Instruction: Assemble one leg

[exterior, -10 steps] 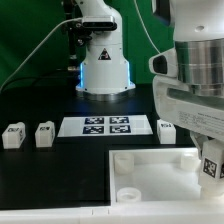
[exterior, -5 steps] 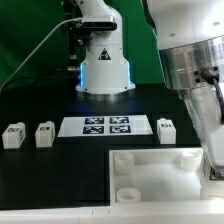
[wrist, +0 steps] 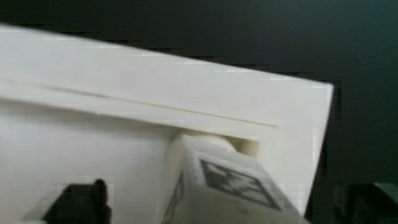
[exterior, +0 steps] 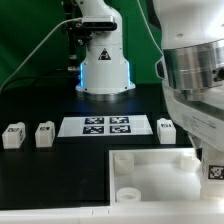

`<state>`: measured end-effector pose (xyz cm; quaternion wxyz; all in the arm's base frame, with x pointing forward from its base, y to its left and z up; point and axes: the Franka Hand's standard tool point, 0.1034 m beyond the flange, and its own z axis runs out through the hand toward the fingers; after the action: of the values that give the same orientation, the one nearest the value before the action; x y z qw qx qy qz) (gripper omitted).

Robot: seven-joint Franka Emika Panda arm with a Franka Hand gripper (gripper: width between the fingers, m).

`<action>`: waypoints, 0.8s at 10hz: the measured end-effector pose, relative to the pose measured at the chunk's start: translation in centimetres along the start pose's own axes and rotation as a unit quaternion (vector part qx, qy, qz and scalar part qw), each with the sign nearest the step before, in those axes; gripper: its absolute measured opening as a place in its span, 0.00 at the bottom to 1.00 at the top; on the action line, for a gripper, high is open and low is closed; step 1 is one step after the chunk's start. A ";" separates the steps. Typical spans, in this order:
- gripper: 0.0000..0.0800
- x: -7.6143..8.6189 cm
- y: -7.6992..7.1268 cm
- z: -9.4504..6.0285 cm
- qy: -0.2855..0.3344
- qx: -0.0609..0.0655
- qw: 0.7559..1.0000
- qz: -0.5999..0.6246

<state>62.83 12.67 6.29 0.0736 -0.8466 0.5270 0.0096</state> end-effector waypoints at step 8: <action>0.81 0.8 0.1 -0.1 0.008 -0.011 0.936 -0.350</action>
Offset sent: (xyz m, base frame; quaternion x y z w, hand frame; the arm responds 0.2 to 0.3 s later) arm 0.0000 0.0000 0.0000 0.0000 0.0000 -0.2667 0.9638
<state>63.11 11.91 6.28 0.0591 -0.9784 0.1973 -0.0176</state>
